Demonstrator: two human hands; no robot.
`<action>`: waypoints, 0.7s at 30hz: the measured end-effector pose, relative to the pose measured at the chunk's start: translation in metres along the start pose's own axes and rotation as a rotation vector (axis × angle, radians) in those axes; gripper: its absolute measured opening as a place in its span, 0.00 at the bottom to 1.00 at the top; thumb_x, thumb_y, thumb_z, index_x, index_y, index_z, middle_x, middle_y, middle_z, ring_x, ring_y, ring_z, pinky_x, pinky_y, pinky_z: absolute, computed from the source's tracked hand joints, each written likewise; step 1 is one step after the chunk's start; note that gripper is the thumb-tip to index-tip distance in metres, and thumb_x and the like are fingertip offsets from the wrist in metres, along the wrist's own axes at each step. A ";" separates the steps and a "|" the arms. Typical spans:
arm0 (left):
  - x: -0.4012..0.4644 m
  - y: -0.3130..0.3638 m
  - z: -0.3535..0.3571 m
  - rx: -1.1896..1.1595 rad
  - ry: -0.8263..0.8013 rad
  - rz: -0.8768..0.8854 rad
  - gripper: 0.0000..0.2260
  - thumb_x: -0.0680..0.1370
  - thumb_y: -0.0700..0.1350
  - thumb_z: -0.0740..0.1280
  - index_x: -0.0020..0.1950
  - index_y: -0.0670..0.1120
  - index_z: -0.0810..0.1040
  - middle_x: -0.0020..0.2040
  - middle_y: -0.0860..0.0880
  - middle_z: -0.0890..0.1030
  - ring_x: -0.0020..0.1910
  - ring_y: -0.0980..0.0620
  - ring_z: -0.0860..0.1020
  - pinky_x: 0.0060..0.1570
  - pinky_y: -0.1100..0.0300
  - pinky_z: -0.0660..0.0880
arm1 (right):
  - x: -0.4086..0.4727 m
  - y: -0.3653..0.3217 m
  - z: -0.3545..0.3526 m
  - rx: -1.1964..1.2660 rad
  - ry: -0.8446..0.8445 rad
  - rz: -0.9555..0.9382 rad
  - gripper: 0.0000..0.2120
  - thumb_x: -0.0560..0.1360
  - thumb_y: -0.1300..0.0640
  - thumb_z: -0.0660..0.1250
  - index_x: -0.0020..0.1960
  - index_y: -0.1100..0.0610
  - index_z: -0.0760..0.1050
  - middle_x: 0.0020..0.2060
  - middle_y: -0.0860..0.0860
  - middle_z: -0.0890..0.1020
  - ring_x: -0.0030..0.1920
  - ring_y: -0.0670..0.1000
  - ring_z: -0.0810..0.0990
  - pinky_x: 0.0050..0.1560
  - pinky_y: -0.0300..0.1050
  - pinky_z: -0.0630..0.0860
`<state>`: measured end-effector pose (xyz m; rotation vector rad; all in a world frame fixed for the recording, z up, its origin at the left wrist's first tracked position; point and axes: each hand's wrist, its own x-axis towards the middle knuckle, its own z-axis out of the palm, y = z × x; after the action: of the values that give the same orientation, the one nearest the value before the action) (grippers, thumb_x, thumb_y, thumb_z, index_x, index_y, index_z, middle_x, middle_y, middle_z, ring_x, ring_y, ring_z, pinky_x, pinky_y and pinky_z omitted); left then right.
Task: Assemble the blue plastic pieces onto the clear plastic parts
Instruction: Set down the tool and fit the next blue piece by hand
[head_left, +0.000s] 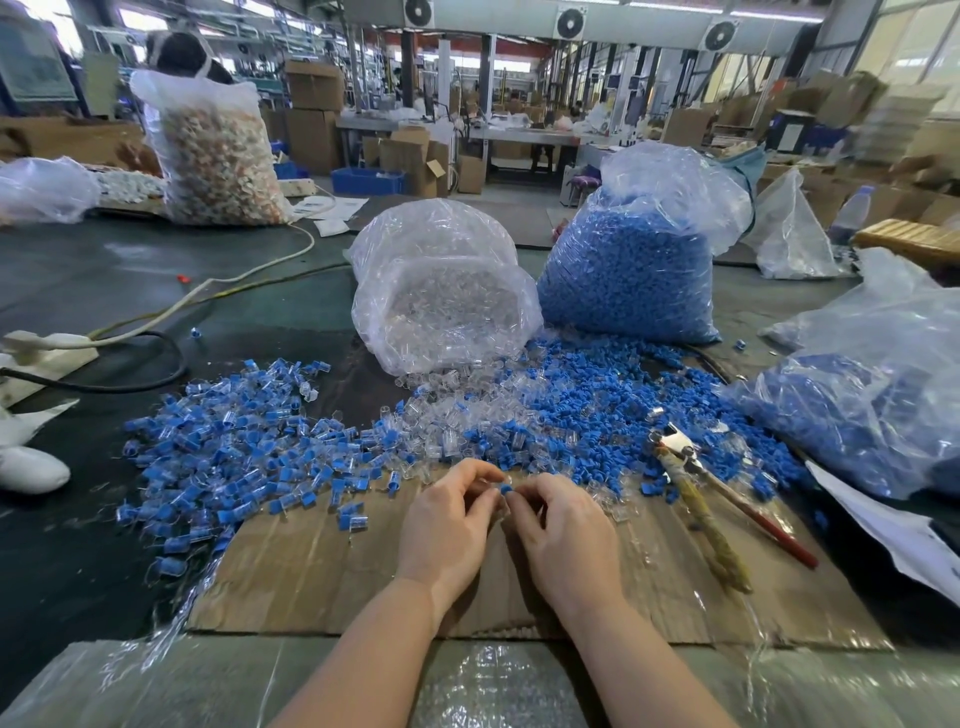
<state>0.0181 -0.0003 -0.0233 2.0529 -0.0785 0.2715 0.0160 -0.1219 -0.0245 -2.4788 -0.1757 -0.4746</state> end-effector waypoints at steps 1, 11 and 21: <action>0.000 0.000 0.000 -0.004 0.001 -0.002 0.09 0.77 0.42 0.65 0.45 0.58 0.75 0.40 0.60 0.79 0.41 0.66 0.77 0.42 0.71 0.74 | 0.000 0.000 0.000 0.004 0.007 -0.006 0.08 0.77 0.50 0.62 0.48 0.53 0.77 0.45 0.46 0.79 0.48 0.48 0.75 0.47 0.40 0.69; 0.001 0.000 -0.001 -0.059 0.016 -0.042 0.11 0.76 0.41 0.67 0.41 0.58 0.75 0.39 0.56 0.80 0.39 0.62 0.78 0.42 0.65 0.77 | -0.002 -0.006 -0.004 0.097 0.052 -0.116 0.06 0.75 0.55 0.67 0.51 0.52 0.78 0.44 0.44 0.79 0.47 0.46 0.76 0.46 0.41 0.73; 0.001 0.002 -0.001 -0.045 0.005 -0.046 0.10 0.76 0.42 0.67 0.41 0.58 0.75 0.39 0.56 0.80 0.40 0.61 0.78 0.43 0.64 0.77 | 0.001 -0.004 -0.010 0.096 0.053 -0.133 0.08 0.75 0.54 0.68 0.52 0.54 0.79 0.45 0.46 0.78 0.48 0.47 0.76 0.49 0.40 0.72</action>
<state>0.0186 0.0002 -0.0210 2.0066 -0.0339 0.2445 0.0128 -0.1241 -0.0147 -2.3677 -0.3351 -0.5734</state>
